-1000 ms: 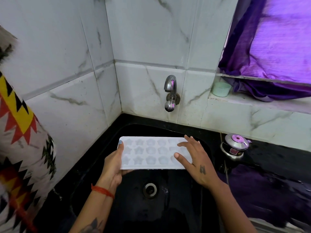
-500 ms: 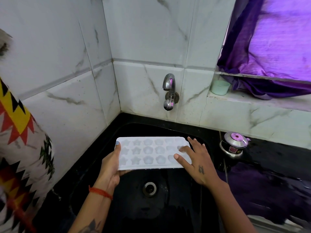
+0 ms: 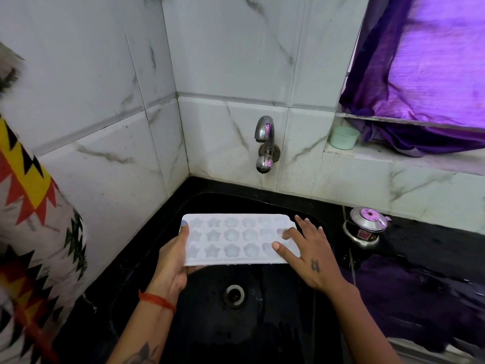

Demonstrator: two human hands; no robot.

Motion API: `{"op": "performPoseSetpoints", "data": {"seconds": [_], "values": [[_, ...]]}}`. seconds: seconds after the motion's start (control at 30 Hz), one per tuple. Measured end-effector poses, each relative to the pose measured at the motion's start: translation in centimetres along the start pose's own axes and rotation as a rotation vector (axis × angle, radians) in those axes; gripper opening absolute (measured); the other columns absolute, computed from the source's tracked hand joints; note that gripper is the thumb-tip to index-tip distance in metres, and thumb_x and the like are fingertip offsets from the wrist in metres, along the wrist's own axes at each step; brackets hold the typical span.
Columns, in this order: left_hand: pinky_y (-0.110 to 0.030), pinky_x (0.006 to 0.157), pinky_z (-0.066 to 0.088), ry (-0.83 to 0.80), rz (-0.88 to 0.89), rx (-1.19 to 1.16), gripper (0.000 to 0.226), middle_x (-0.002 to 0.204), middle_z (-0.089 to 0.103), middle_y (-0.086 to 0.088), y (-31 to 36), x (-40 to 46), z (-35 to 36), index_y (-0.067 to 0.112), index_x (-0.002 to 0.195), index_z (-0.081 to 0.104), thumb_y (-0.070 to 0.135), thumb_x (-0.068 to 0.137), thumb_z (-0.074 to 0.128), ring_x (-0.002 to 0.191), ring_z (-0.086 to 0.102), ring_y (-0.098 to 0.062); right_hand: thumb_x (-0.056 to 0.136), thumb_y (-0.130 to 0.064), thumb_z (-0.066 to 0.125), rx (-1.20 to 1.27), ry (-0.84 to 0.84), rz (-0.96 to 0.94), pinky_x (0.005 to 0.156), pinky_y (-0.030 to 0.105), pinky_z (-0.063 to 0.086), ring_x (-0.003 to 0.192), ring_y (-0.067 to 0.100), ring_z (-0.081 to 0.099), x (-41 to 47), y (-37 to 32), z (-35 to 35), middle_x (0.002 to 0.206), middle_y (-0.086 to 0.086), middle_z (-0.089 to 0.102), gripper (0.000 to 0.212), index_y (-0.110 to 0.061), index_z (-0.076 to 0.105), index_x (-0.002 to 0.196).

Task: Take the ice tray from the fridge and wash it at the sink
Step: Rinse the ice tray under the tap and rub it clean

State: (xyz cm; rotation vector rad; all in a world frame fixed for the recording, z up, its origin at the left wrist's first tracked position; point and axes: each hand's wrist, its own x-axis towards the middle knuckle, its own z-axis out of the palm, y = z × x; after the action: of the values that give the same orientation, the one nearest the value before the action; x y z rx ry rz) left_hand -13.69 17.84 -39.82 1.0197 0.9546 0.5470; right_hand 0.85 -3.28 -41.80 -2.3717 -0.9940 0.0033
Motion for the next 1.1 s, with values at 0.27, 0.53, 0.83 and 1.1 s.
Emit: {"op": "performPoseSetpoints", "data": {"seconds": [0.27, 0.53, 0.83, 1.1], "values": [[-0.036, 0.059, 0.054, -0.001, -0.003, 0.0, 0.038, 0.088, 0.07, -0.009, 0.01, 0.08, -0.03, 0.012, 0.094, 0.065, 0.048, 0.091, 0.053, 0.078, 0.067, -0.025, 0.069, -0.086, 0.019, 0.061, -0.05, 0.008, 0.116, 0.034, -0.002, 0.146, 0.014, 0.005, 0.03, -0.17, -0.21, 0.157, 0.0, 0.021, 0.075, -0.041, 0.053, 0.119], [-0.036, 0.058, 0.054, -0.008, -0.002, -0.005, 0.038, 0.088, 0.07, -0.009, 0.02, -0.08, -0.14, 0.012, 0.094, 0.065, 0.048, 0.091, 0.053, 0.078, 0.068, -0.025, 0.072, -0.085, 0.021, 0.075, -0.041, -0.023, 0.115, 0.031, -0.001, 0.146, 0.014, 0.008, 0.02, -0.06, -0.2, 0.155, 0.001, 0.027, 0.072, -0.038, 0.055, 0.114], [-0.036, 0.058, 0.055, -0.012, -0.015, 0.004, 0.041, 0.089, 0.071, -0.01, -0.2, 0.18, -0.24, 0.011, 0.096, 0.065, 0.05, 0.09, 0.053, 0.08, 0.068, -0.026, 0.064, -0.093, 0.012, 0.085, -0.031, -0.02, 0.116, 0.028, 0.0, 0.146, 0.012, 0.008, -0.02, -0.22, -0.41, 0.154, -0.003, 0.027, 0.09, -0.033, 0.055, 0.117], [-0.035, 0.057, 0.054, -0.018, -0.019, -0.002, 0.04, 0.089, 0.07, -0.009, -0.07, 0.13, -0.11, 0.012, 0.096, 0.065, 0.049, 0.09, 0.053, 0.08, 0.068, -0.025, 0.071, -0.081, 0.025, 0.123, -0.072, -0.004, 0.115, 0.03, 0.003, 0.147, 0.013, 0.003, 0.17, -0.11, -0.58, 0.156, -0.002, 0.023, 0.07, -0.038, 0.055, 0.117]]}}
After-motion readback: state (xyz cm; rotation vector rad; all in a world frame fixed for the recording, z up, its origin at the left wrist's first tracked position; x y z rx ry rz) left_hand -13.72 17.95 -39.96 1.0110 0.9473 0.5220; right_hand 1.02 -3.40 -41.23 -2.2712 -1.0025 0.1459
